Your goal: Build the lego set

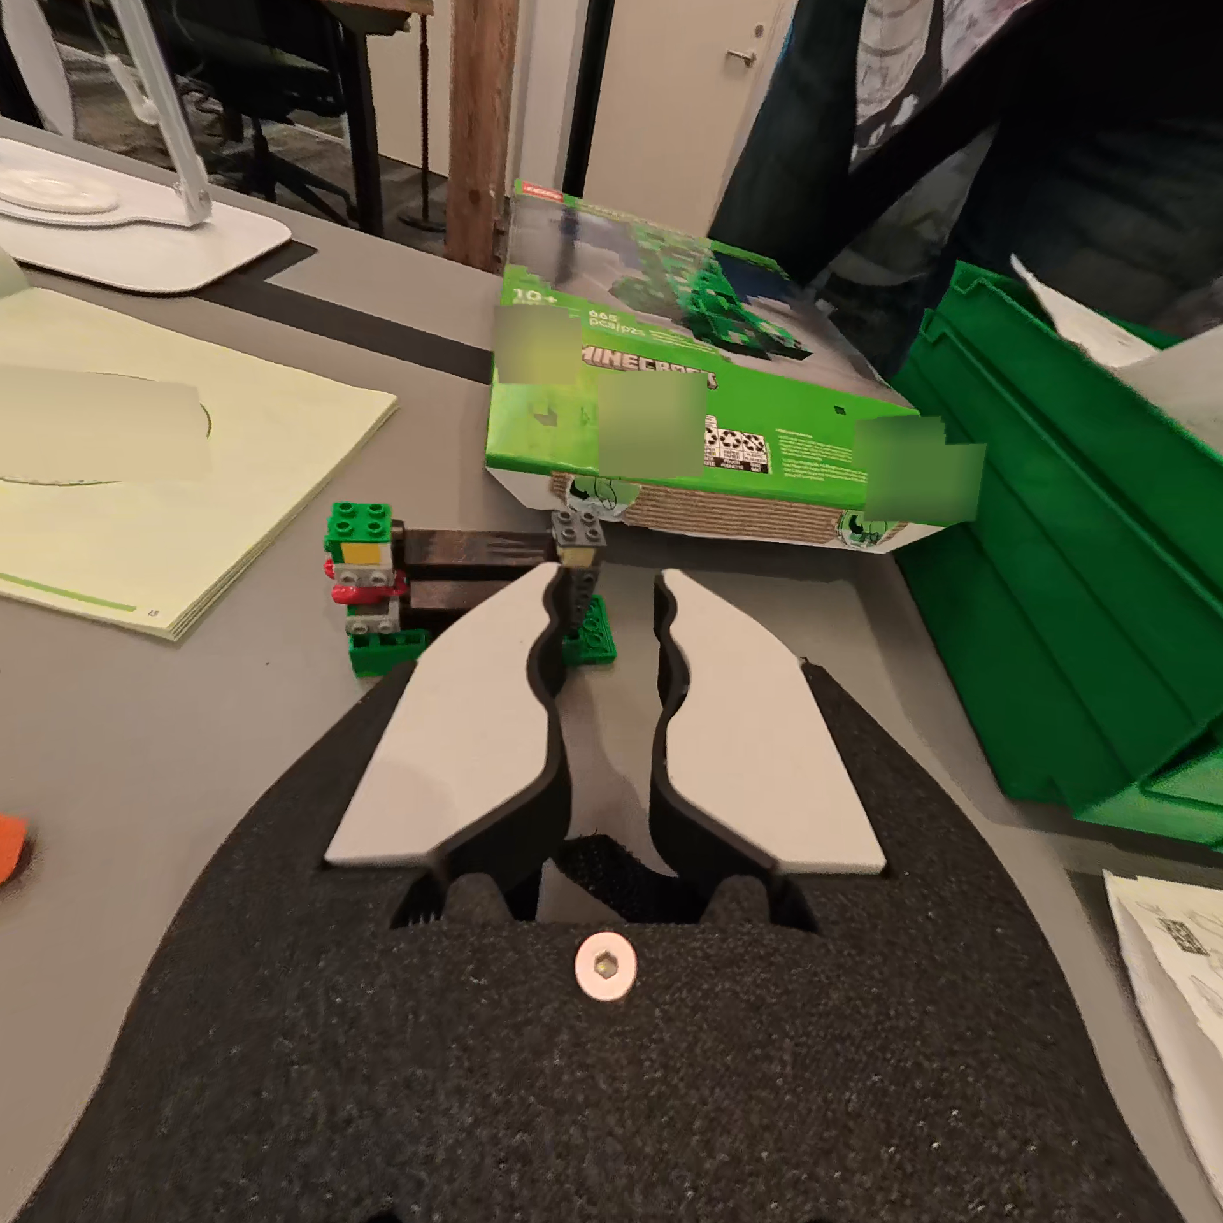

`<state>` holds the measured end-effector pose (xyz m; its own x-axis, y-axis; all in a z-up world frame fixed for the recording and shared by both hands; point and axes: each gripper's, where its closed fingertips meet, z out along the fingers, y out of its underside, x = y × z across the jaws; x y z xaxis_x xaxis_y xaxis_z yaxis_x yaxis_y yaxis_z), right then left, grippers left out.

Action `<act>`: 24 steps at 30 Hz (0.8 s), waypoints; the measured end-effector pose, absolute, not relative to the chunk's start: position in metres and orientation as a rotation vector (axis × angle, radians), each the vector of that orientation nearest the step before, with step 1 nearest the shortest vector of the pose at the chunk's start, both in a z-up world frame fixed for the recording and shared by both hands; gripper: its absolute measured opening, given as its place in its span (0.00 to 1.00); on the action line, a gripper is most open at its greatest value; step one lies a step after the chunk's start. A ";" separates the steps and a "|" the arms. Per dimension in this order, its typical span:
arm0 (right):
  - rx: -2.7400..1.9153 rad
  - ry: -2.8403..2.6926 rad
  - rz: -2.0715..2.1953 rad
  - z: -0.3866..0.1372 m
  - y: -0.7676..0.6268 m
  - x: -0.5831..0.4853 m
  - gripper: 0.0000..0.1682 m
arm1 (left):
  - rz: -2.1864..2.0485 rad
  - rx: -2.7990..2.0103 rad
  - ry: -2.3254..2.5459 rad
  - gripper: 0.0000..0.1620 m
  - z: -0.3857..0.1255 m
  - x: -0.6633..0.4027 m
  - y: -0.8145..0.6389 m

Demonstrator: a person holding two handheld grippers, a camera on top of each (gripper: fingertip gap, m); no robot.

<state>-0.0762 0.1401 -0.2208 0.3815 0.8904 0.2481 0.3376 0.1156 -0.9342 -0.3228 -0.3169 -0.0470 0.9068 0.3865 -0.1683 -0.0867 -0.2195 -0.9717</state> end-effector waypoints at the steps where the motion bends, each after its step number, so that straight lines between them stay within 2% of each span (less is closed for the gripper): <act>1: -1.450 -1.193 0.609 -0.221 0.139 -0.075 0.17 | 0.441 -1.740 -0.230 0.00 -0.047 -0.323 -0.318; 5: -1.469 -1.142 0.748 -0.219 0.133 -0.081 0.19 | 0.439 -1.736 -0.237 0.00 -0.047 -0.325 -0.319; 11: -1.495 -1.134 0.689 -0.222 0.138 -0.102 0.23 | 0.446 -1.743 -0.231 0.00 -0.047 -0.324 -0.317; 24: -1.563 -1.142 0.785 -0.227 0.142 -0.105 0.18 | 0.430 -1.754 -0.219 0.00 -0.050 -0.322 -0.313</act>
